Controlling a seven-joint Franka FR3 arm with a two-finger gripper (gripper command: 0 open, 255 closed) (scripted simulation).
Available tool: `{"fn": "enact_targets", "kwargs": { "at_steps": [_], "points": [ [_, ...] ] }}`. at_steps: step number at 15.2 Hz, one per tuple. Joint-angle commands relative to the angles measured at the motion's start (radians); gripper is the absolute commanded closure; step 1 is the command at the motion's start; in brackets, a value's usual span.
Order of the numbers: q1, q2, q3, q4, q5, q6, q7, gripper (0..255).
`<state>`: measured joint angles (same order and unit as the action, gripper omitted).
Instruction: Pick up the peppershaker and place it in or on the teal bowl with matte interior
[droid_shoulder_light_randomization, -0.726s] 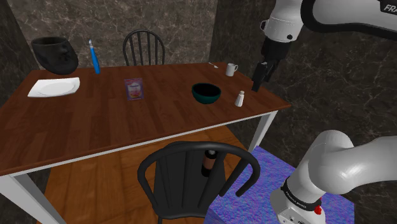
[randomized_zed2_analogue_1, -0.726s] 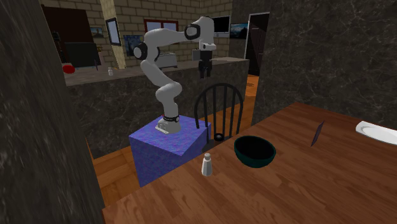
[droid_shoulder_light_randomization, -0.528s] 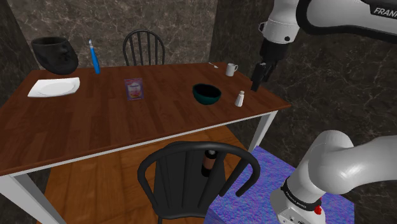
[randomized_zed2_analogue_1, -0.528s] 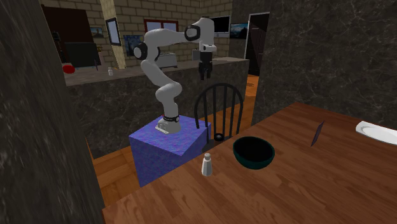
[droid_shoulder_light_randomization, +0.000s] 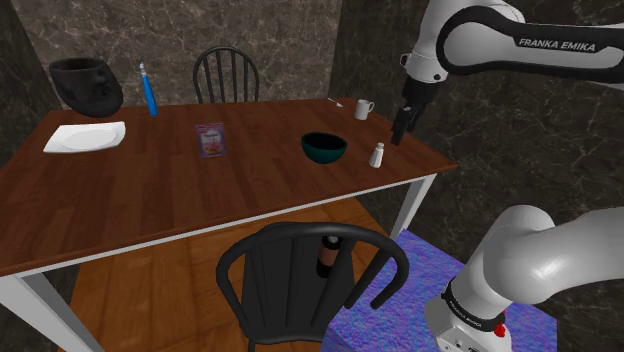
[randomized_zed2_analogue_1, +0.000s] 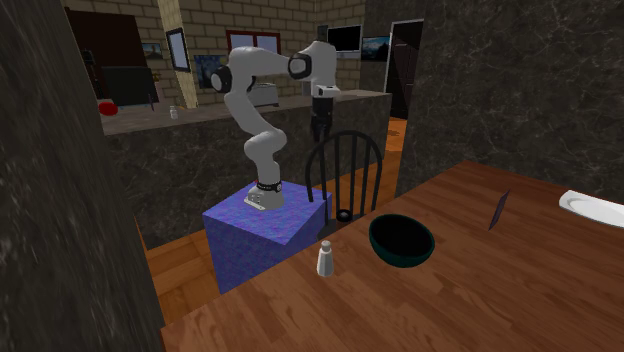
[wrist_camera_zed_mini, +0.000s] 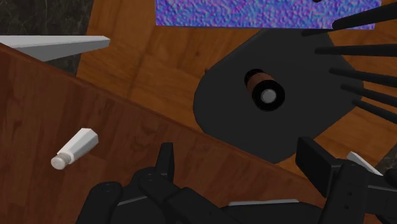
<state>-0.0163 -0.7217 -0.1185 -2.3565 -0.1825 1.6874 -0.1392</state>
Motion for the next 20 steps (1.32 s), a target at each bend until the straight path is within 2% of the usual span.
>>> {"fn": "enact_targets", "kwargs": {
  "at_steps": [1,6,11,16,20],
  "points": [
    [-0.008,0.035,-0.042,-0.016,-0.022,0.057,-0.044,0],
    [-0.023,0.151,-0.143,-0.005,-0.059,0.178,-0.151,0],
    [-0.027,0.297,-0.244,0.04,-0.065,0.294,-0.264,0],
    [-0.022,0.471,-0.339,0.119,-0.024,0.398,-0.394,0],
    [-0.023,0.628,-0.402,0.205,0.053,0.465,-0.516,0]
  ]
}}
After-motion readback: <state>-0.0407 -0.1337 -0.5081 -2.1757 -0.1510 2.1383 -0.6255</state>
